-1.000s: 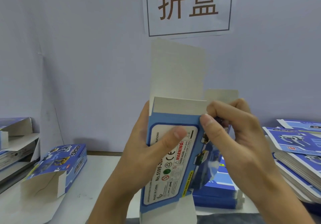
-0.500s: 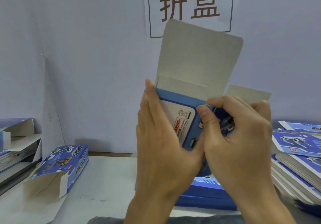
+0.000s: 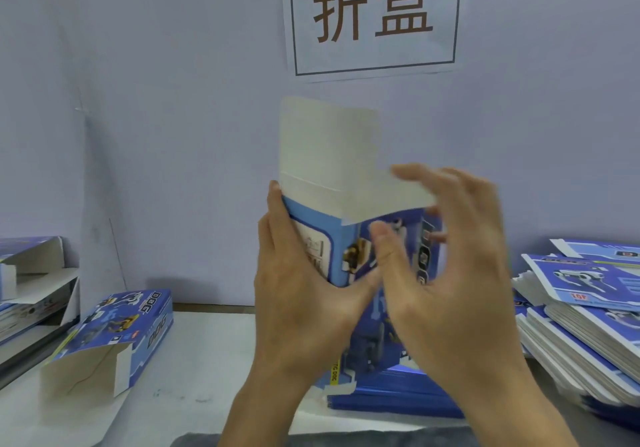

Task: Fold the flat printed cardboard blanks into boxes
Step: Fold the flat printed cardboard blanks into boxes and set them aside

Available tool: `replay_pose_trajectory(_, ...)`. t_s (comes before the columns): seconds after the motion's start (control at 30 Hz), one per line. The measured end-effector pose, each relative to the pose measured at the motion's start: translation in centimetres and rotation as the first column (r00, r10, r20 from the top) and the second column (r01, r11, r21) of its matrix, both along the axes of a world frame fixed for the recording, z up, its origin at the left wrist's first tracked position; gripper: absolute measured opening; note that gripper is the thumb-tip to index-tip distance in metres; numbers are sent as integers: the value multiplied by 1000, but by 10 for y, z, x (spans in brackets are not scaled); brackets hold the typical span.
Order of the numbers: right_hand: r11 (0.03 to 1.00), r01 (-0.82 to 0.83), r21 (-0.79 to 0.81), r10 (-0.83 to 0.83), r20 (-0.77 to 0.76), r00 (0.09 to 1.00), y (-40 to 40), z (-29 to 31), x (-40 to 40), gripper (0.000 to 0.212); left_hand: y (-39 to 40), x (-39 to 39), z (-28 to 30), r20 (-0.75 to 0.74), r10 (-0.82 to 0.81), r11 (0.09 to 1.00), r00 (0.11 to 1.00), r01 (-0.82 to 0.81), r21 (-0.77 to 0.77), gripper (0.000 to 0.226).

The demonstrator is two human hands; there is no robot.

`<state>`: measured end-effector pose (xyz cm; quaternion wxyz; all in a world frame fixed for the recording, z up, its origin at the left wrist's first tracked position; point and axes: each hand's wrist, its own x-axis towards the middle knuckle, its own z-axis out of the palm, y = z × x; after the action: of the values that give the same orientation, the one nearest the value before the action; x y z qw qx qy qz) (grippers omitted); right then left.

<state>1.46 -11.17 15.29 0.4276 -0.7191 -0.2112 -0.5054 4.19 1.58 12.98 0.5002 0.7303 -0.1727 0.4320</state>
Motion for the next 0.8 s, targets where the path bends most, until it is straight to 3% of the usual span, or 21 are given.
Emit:
replay_pose_trajectory(0.1, 995, 13, 96, -4, -94, 996, -20, -6, 12, 69, 15, 0, 6, -11, -182, 980, 983, 181, -84, 99)
replay_pose_trajectory(0.2, 937, -287, 201, 345, -384, 856, -34, -15, 18, 103, 22, -5, 9, -25, -364, 924, 931, 358, -136, 78)
replay_pose_trajectory(0.3, 835, -485, 261, 549, -457, 700, -29, -24, 21, 101, 21, -6, 0, -74, -506, 850, 860, 481, -215, 49)
replay_pose_trajectory(0.4, 791, -523, 318, 612, -377, 695, -23, -28, 27, 90, 14, -6, -5, -63, -579, 775, 813, 524, -353, 27)
replay_pose_trajectory(0.47, 779, -495, 385, 617, -326, 716, -21, -27, 29, 82, 11, -3, -3, -36, -585, 757, 810, 529, -384, 28)
replay_pose_trajectory(0.6, 782, -444, 438, 590, -287, 755, -20, -29, 32, 93, 3, 1, 4, -121, -547, 810, 828, 487, -327, 66)
replay_pose_trajectory(0.67, 782, -435, 447, 588, -295, 753, -17, -31, 34, 84, 4, 1, 3, -154, -460, 868, 874, 407, -285, 79)
replay_pose_trajectory(0.73, 774, -441, 454, 598, -298, 744, -14, -32, 35, 80, 6, 3, 1, -128, -390, 903, 912, 352, -247, 71)
replay_pose_trajectory(0.8, 786, -423, 452, 584, -317, 747, -14, -34, 38, 89, 6, 3, 0, -120, -378, 912, 918, 346, -221, 57)
